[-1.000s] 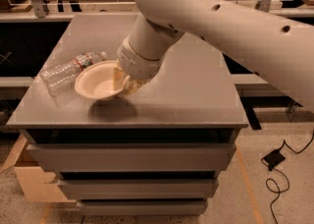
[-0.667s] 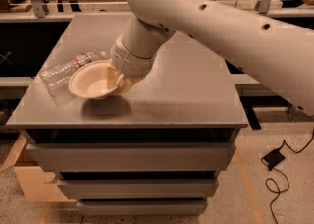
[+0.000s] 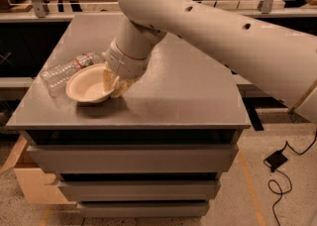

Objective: Move paper bowl near water bottle

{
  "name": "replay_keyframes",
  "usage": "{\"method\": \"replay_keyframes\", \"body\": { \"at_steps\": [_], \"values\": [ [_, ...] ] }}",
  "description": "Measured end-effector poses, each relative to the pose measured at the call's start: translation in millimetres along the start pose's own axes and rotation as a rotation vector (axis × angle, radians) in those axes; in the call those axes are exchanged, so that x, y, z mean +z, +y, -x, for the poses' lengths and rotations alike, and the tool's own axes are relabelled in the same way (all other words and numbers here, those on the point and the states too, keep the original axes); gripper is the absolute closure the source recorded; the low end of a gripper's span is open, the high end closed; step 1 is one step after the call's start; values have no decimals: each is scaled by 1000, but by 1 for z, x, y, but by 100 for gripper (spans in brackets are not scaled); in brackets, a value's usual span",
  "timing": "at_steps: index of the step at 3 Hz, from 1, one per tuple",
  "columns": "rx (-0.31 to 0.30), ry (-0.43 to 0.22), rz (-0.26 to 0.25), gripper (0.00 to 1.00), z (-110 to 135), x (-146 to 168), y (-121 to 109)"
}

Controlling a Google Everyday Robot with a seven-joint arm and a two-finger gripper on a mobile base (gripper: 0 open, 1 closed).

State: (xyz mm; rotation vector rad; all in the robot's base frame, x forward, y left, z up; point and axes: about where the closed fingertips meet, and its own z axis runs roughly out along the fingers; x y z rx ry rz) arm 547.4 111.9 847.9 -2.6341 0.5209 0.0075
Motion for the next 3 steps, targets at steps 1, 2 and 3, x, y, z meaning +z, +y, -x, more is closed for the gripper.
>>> {"method": "replay_keyframes", "body": {
  "at_steps": [1,2,3],
  "values": [
    [3,1,8,100,-2,1,3],
    [8,-2,31,84,-5,5,6],
    [6,-4,31,61,-4,6,6]
  ]
}}
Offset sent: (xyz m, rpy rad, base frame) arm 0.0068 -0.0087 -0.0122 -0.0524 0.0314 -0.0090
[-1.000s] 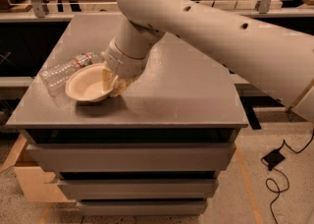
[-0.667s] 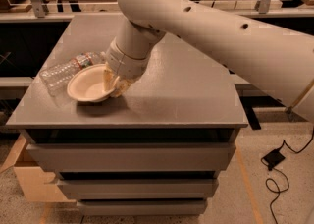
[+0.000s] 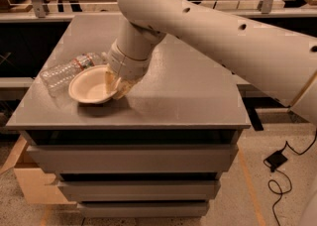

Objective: Move paper bowl near water bottle

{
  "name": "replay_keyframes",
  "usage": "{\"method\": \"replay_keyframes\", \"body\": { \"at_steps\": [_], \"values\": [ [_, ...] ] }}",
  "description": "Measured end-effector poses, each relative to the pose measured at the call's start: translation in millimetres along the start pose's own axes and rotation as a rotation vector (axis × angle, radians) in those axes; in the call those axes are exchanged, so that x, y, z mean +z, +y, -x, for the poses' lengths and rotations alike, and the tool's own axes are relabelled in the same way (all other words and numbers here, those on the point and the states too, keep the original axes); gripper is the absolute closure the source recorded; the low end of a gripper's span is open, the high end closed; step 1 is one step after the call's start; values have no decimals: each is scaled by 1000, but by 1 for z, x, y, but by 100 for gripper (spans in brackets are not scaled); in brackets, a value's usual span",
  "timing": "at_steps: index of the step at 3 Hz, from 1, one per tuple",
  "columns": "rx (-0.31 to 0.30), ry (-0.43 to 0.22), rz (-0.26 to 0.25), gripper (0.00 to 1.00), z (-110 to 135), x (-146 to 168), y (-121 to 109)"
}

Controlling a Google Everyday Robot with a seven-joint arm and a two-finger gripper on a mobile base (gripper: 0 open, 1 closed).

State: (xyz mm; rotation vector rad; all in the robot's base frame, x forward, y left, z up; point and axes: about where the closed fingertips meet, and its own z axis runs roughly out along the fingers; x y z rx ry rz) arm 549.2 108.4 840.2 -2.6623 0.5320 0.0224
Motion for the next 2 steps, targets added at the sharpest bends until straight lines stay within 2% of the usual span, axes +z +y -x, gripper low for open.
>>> {"method": "replay_keyframes", "body": {
  "at_steps": [2],
  "values": [
    [-2,-3,3,13,1,2,0]
  ]
}}
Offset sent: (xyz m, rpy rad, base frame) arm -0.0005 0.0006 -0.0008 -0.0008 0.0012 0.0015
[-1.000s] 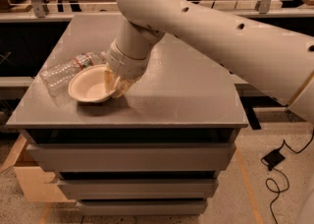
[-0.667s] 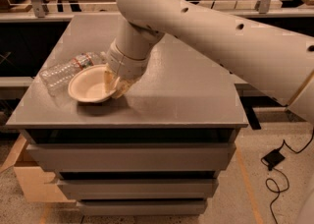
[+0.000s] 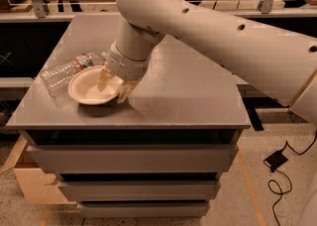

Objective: Move paper bowl near water bottle

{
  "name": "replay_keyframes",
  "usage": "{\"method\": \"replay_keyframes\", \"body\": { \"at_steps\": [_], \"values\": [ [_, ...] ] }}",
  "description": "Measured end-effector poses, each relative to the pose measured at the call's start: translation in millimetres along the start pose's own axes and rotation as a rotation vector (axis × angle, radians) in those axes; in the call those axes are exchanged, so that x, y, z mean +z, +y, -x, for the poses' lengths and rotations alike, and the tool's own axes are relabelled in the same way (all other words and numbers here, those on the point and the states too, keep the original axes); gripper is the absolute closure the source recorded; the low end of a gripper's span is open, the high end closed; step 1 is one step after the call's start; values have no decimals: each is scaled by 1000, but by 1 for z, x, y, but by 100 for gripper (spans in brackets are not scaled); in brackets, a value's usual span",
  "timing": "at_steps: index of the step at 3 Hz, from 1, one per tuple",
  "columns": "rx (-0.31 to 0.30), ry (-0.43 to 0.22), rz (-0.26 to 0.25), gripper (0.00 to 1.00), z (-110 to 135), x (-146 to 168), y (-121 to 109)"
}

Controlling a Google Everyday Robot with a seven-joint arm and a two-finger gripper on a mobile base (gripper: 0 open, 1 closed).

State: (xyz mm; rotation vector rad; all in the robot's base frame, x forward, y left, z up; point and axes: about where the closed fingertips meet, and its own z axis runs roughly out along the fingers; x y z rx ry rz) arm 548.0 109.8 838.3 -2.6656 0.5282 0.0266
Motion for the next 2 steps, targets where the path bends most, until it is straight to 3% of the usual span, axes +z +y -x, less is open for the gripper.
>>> {"method": "replay_keyframes", "body": {
  "at_steps": [1,2],
  "values": [
    [-1,-1,1,0,1,-6,-3],
    [-1,-1,1,0,1,-7,-3]
  ]
}}
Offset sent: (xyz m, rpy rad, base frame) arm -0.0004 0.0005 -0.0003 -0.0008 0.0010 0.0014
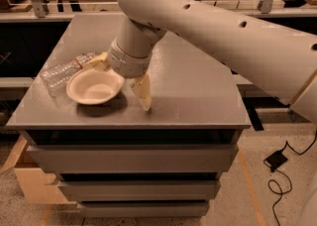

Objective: Move paper bowl near water bottle

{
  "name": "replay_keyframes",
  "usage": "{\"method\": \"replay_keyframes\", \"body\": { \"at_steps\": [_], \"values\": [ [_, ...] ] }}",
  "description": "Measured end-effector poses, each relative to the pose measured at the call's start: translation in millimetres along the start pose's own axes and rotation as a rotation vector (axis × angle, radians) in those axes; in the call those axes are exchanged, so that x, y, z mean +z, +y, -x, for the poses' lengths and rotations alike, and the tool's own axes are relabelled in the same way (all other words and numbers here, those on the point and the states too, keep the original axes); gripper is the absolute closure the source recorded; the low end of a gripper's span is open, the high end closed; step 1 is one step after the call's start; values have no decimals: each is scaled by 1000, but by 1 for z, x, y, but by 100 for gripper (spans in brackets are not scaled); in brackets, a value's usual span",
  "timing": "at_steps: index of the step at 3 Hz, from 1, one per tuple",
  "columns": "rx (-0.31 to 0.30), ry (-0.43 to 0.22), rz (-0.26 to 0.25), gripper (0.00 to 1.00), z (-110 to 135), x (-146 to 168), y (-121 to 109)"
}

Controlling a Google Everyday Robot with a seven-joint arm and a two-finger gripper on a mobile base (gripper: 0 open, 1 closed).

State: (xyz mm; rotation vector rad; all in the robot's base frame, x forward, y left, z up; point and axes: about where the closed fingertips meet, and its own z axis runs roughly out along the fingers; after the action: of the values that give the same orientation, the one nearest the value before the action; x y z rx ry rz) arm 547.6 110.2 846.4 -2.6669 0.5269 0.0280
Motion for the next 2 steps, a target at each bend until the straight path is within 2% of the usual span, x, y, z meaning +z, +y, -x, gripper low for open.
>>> {"method": "replay_keyframes", "body": {
  "at_steps": [1,2],
  "values": [
    [11,36,-10,0,-7,-15,4],
    [17,100,-16,0,-21,-41,6]
  ]
}}
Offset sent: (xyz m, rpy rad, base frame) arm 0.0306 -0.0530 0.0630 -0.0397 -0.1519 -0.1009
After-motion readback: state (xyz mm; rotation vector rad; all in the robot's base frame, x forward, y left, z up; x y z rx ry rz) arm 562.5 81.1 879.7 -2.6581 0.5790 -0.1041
